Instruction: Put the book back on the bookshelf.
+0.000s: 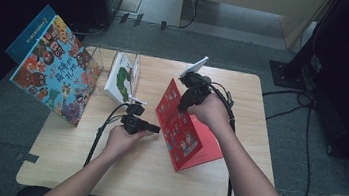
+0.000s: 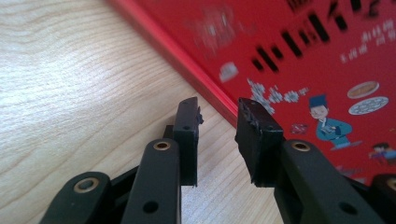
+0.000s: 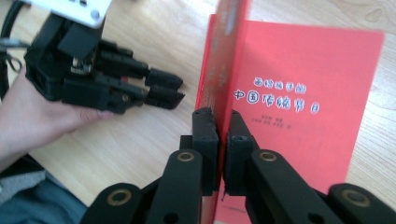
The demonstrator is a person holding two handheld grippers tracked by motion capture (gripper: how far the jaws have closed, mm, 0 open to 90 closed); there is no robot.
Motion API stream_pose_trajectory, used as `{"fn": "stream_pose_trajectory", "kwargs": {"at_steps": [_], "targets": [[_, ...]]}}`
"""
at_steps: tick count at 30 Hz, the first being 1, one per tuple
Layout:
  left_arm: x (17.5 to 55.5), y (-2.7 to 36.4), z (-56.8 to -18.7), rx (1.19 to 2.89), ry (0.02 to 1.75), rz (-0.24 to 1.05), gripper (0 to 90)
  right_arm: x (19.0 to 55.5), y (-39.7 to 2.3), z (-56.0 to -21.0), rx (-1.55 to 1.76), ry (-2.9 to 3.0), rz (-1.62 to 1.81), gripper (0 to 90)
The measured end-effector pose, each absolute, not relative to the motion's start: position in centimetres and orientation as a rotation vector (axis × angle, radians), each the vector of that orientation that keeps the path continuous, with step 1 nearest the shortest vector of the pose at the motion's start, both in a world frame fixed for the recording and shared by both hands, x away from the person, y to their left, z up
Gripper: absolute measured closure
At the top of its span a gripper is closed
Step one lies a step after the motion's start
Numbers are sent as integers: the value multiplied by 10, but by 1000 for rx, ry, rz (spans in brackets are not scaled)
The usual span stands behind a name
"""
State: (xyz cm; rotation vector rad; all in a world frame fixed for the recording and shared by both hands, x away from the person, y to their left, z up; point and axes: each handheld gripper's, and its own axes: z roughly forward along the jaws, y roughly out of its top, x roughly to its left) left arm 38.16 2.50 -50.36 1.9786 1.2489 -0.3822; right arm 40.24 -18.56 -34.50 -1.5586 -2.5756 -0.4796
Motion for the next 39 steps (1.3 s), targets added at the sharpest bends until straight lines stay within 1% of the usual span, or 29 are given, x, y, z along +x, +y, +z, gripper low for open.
{"fn": "stream_pose_trajectory", "kwargs": {"at_steps": [6,9,11,15,20,25,29,33,37,39], "targets": [[381,25,-504,1987,1247,-367,660,400,-178,-345,-1549,-2608,-486,872],[382,25,-504,1986,1243,-370,649,401,-175,-352,-1551,-2608,-498,863],[382,26,-503,1988,1236,-367,648,403,-172,-359,-1543,-2604,-491,874],[381,28,-501,1987,1230,-366,616,404,-175,-356,-1526,-2593,-477,885],[380,29,-497,1963,1211,-356,571,404,-187,-336,-1528,-2564,-561,885],[381,29,-487,1911,1165,-377,474,400,-196,-317,-1497,-2565,-624,885],[382,24,-477,1906,1117,-400,449,393,-196,-308,-1449,-2574,-672,886],[384,25,-470,1880,1109,-431,419,388,-197,-303,-1424,-2591,-699,886],[384,24,-463,1879,1092,-401,406,386,-202,-299,-1411,-2582,-743,884],[386,26,-461,1871,1070,-388,369,385,-206,-297,-1400,-2571,-771,883]]}}
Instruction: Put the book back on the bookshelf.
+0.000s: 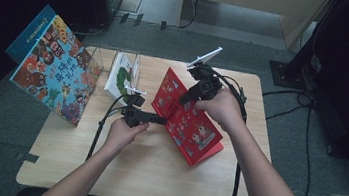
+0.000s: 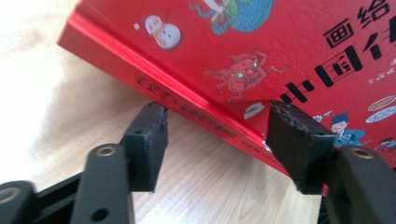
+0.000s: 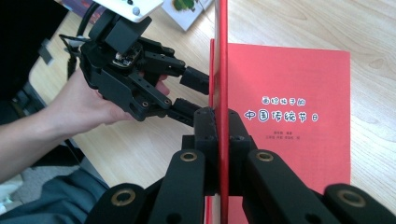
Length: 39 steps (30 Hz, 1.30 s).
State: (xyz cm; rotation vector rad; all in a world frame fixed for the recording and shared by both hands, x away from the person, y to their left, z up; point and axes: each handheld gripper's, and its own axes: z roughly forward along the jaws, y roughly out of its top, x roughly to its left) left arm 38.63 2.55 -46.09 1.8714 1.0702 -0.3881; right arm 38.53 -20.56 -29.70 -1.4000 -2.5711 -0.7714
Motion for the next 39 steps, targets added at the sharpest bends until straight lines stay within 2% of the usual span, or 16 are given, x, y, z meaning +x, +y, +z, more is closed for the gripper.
{"fn": "stream_pose_trajectory", "kwargs": {"at_steps": [9,13,18,22,26,30,32,36,39], "targets": [[393,28,-460,1860,1020,-465,267,379,-211,-299,-1304,-2594,-916,884],[395,33,-451,1835,984,-446,213,373,-216,-298,-1260,-2580,-1020,883],[394,41,-439,1855,896,-372,227,365,-224,-297,-1173,-2561,-1153,881],[396,48,-434,1839,838,-389,279,363,-235,-302,-1131,-2513,-1248,882],[396,61,-428,1800,803,-410,437,362,-249,-312,-1111,-2445,-1310,889],[397,67,-425,1845,766,-451,577,362,-256,-318,-1051,-2465,-1328,887],[395,68,-421,1876,746,-428,613,363,-258,-319,-1025,-2483,-1318,881],[392,71,-411,1914,691,-409,684,366,-260,-323,-1040,-2524,-1279,815],[390,74,-405,1927,657,-394,704,370,-264,-330,-1005,-2484,-1293,821]]}}
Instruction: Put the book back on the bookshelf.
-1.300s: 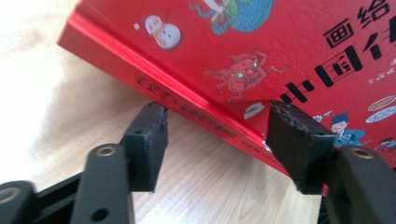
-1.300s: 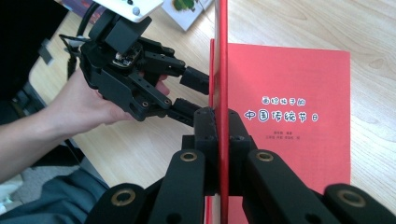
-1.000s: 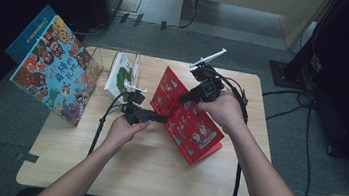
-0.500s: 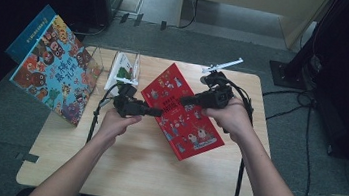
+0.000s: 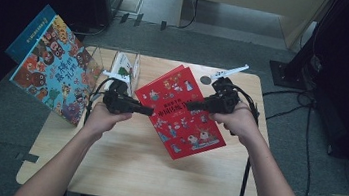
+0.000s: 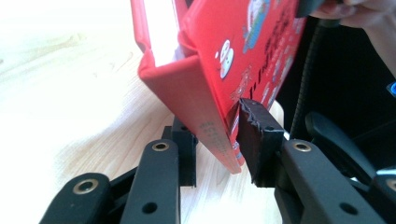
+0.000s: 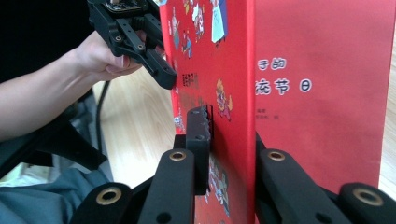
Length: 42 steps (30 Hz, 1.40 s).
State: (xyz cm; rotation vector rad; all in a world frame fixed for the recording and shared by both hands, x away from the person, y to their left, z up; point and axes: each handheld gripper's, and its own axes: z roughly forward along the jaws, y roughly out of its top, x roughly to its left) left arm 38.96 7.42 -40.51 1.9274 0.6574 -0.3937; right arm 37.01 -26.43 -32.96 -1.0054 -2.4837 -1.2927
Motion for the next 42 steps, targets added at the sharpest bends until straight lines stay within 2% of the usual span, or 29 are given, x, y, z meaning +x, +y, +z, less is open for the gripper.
{"fn": "stream_pose_trajectory", "kwargs": {"at_steps": [3,9,13,15,17,19,20,22,24,25,30,35,38,42], "targets": [[388,77,-401,1934,624,-383,694,368,-266,-331,-882,-2423,-1341,887],[390,79,-388,1904,581,-369,649,367,-272,-329,-806,-2311,-1434,891],[391,72,-386,1948,609,-372,535,365,-271,-329,-786,-2312,-1446,891],[392,70,-387,1963,617,-371,527,364,-269,-329,-775,-2360,-1438,891],[393,69,-389,1940,620,-402,529,365,-269,-331,-773,-2350,-1432,891],[395,63,-388,1912,572,-474,473,364,-265,-333,-732,-2348,-1431,891],[395,63,-388,1875,543,-507,476,363,-260,-333,-721,-2359,-1411,891],[395,69,-384,1813,487,-503,632,363,-255,-335,-735,-2372,-1414,887],[393,71,-379,1814,444,-507,724,364,-254,-335,-741,-2364,-1436,861],[393,72,-376,1819,454,-506,749,366,-254,-334,-764,-2354,-1432,819],[387,69,-364,1933,447,-362,765,368,-246,-337,-820,-2480,-1335,736],[385,74,-358,1965,460,-329,767,370,-250,-338,-829,-2497,-1344,700],[381,75,-351,1978,461,-328,787,368,-256,-340,-806,-2506,-1356,707],[379,77,-344,2013,461,-260,802,364,-261,-341,-795,-2568,-1385,668]]}}
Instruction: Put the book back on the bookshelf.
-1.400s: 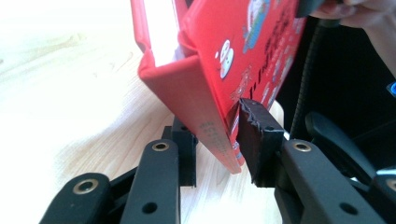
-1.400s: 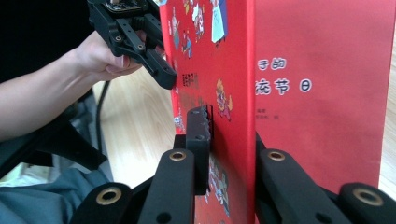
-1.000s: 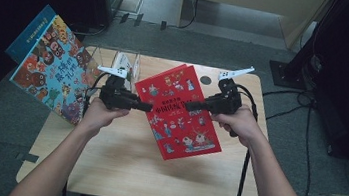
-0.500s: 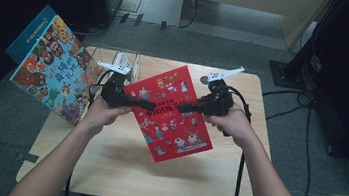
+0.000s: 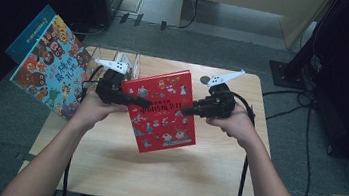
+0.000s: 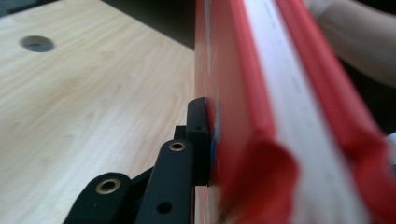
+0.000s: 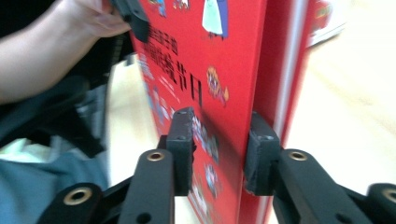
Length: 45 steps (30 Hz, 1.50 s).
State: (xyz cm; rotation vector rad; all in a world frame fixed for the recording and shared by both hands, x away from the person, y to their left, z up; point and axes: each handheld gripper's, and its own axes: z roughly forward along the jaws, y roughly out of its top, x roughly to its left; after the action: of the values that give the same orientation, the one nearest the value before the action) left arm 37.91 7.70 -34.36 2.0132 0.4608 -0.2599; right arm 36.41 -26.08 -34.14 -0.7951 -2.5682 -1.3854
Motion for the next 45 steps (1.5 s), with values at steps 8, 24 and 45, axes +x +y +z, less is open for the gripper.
{"fn": "stream_pose_trajectory", "kwargs": {"at_steps": [8,24,45], "targets": [[378,67,-344,2080,491,-203,810,370,-277,-349,-1025,-2525,-1538,681],[380,52,-337,2256,522,-167,788,376,-262,-366,-985,-2525,-1529,644],[389,22,-297,2641,521,-166,760,371,-230,-371,-858,-2546,-1510,634]]}}
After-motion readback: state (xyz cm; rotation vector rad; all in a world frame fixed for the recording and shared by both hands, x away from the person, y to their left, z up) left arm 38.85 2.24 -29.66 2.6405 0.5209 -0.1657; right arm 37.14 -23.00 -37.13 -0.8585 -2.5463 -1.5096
